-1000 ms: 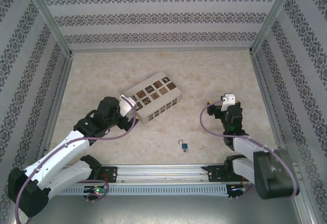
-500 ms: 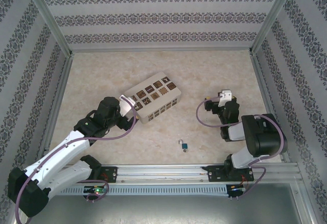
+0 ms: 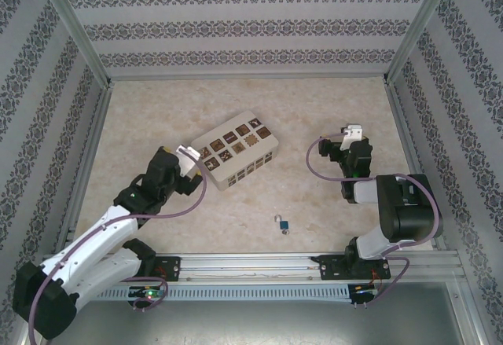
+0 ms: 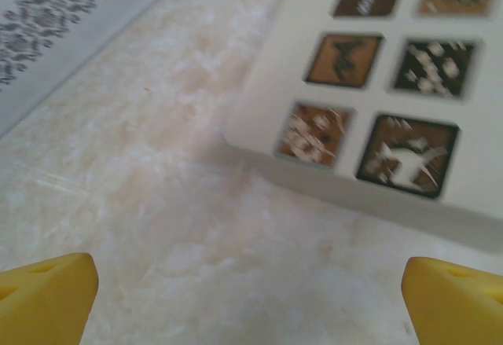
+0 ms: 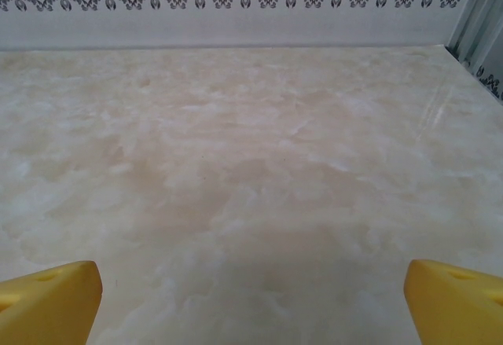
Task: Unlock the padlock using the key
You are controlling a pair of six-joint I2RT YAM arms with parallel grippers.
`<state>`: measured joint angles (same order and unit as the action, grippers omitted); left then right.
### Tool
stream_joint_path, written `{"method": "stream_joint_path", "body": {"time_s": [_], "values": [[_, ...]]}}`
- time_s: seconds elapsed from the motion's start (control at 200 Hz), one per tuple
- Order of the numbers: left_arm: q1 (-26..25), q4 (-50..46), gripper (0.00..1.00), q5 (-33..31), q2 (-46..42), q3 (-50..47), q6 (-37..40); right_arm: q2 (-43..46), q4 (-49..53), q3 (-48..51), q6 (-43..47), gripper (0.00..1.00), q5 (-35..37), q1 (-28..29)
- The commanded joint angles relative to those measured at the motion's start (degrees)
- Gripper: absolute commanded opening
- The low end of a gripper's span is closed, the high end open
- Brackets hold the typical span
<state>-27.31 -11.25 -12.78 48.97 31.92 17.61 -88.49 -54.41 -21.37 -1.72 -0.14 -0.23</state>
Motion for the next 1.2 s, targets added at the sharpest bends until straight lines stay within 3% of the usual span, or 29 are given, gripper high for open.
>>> {"method": "stream_joint_path", "body": {"time_s": [0.0, 0.25, 0.495, 0.695, 0.814, 1.014, 1.199], "values": [[1.0, 13.4, 0.99, -1.6, -0.3, -2.5, -3.2, 0.7, 0.1, -0.2, -1.0, 0.98, -0.9, -0.2], [5.1, 37.6, 0.99, -9.1, 11.7, -8.2, -5.9, 0.8, 0.1, -0.2, -1.0, 0.98, -0.9, -0.2], [15.0, 59.3, 0.99, -0.8, 22.6, -15.7, -8.3, 0.8, 0.1, -0.2, -1.0, 0.98, -1.0, -0.2], [18.7, 73.5, 0.99, 6.6, 32.5, -18.6, -10.0, 0.8, 0.1, -0.2, -1.0, 0.98, -1.0, -0.2], [19.1, 81.5, 0.99, 6.5, 39.0, -19.0, -9.3, 0.8, 0.1, -0.2, -1.0, 0.98, -0.9, -0.2], [21.5, 89.6, 0.99, 7.8, 45.7, -19.7, -11.5, 0.7, 0.1, -0.2, -1.0, 0.98, -0.9, -0.2], [22.5, 76.3, 0.99, 6.6, 43.1, -14.7, -13.8, 0.8, 0.0, -0.1, -0.9, 0.98, -0.9, -0.2]]}}
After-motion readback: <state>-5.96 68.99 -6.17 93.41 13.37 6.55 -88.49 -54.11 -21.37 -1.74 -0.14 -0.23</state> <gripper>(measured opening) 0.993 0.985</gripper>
